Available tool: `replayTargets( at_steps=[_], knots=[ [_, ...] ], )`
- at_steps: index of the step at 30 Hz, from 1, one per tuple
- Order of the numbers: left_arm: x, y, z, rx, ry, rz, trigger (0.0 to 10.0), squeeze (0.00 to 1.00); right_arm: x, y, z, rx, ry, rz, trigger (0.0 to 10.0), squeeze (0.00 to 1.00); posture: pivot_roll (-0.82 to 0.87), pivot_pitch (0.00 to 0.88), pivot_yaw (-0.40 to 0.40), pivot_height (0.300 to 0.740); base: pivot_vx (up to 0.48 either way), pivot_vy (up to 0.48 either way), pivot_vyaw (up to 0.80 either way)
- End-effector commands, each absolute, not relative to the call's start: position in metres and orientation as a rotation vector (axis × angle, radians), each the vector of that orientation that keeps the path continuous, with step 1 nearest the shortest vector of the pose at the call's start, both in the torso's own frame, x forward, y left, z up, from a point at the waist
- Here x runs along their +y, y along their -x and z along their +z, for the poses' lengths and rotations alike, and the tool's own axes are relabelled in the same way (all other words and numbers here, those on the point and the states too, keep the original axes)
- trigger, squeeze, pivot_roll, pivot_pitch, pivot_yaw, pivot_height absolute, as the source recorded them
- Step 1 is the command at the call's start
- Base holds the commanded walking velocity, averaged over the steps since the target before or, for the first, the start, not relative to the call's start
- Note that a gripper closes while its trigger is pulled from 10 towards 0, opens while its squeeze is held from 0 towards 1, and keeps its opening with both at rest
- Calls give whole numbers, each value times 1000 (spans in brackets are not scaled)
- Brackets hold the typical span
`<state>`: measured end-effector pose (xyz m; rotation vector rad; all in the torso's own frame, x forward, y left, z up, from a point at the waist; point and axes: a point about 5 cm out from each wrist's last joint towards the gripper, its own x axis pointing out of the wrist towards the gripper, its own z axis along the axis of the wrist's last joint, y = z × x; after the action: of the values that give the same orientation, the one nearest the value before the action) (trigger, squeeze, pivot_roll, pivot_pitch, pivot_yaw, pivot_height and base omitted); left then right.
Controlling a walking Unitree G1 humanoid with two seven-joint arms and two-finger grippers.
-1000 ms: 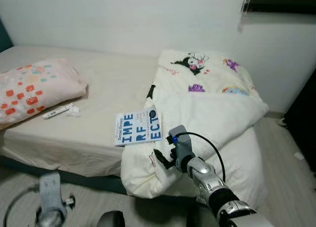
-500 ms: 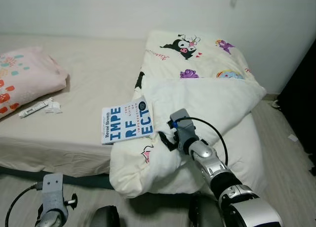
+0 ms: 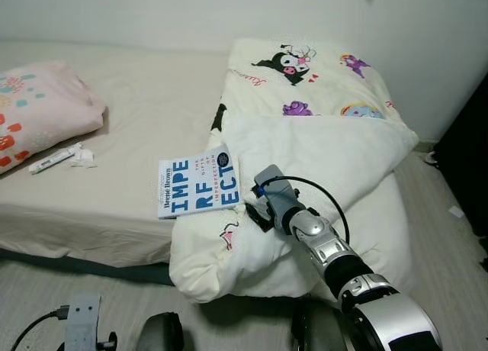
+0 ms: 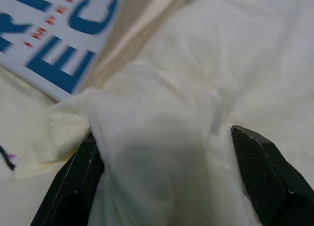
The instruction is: Clean up the room
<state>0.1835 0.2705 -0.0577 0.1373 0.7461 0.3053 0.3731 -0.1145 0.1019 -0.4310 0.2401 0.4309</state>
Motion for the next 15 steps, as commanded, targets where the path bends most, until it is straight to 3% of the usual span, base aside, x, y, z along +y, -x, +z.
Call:
replayTargets(
  at_steps=[1, 2, 3, 4, 15],
  knots=[
    [269, -176, -62, 780, -144, 293, 10000, 0, -120, -375, 102, 263, 450, 406, 10000, 0, 105, 162, -20, 530, 0, 0, 0],
    [269, -176, -62, 780, -144, 293, 10000, 0, -120, -375, 102, 263, 450, 406, 10000, 0, 105, 162, -20, 530, 0, 0, 0],
    [268, -174, -64, 788, -149, 285, 10000, 0, -123, -376, 103, 268, 453, 402, 5529, 0, 107, 156, -21, 530, 0, 0, 0],
    [267, -174, -65, 794, -159, 269, 10000, 0, -128, -376, 103, 272, 458, 389, 0, 0, 105, 148, -16, 530, 0, 0, 0],
    [258, -181, -65, 806, -189, 209, 10000, 0, -172, -378, 109, 277, 448, 239, 0, 0, 71, 107, -7, 530, 0, 0, 0]
  ],
)
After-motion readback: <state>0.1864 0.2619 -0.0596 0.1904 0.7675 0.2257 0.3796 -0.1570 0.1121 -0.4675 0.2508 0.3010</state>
